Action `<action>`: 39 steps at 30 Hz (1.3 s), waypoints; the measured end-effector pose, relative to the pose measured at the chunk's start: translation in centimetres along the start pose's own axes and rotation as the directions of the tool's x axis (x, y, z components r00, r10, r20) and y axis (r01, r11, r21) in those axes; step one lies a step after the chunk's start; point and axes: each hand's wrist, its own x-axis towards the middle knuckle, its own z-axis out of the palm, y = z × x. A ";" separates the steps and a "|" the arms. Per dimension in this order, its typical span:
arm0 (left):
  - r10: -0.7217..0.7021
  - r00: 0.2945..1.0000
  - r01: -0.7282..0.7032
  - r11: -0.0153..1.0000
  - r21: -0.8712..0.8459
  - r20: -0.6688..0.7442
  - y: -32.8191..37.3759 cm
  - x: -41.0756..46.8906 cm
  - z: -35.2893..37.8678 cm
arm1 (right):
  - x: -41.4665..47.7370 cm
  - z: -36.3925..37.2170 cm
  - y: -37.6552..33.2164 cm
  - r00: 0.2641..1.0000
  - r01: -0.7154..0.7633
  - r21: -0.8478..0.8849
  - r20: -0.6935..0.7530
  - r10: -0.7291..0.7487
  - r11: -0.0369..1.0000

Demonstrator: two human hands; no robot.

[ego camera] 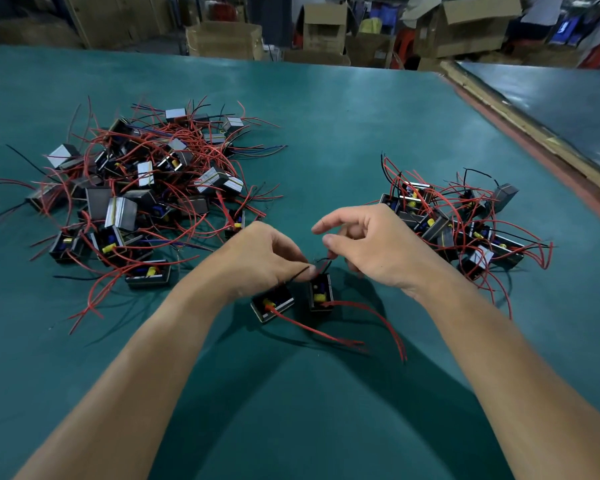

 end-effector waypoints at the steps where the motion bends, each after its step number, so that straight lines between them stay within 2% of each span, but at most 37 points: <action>1: -0.008 1.000 0.007 1.000 0.026 0.015 0.0 0.0 0.0 | 0.0 0.0 0.0 1.000 0.000 -0.010 -0.006 -0.001 1.000; 4: 0.006 0.999 -0.006 1.000 -0.006 -0.052 -0.1 0.0 0.0 | 0.0 0.0 0.1 1.000 0.005 -0.030 -0.007 -0.005 1.000; 9: 0.016 0.987 -0.045 0.982 -0.183 -0.158 0.4 0.1 0.2 | 0.0 0.0 0.1 1.000 0.030 -0.042 -0.009 -0.030 0.999; 21: 0.027 0.986 -0.068 0.966 -0.250 -0.164 0.9 -0.1 0.2 | 0.0 0.0 0.2 1.000 -0.011 -0.060 0.003 0.011 0.998; 27: 0.033 0.988 -0.074 0.958 -0.277 -0.149 0.9 -0.1 0.4 | 0.3 -0.3 0.4 0.990 0.068 -0.086 -0.117 -0.078 0.994; 31: 0.057 0.990 -0.092 0.953 -0.290 -0.125 0.8 -0.1 0.6 | 0.3 -0.4 0.3 0.987 0.060 -0.028 -0.146 -0.063 0.998; 39: 0.138 0.989 -0.146 0.956 -0.256 -0.047 0.5 0.0 1.0 | 0.3 -0.3 0.2 0.997 0.045 0.130 -0.065 -0.037 0.990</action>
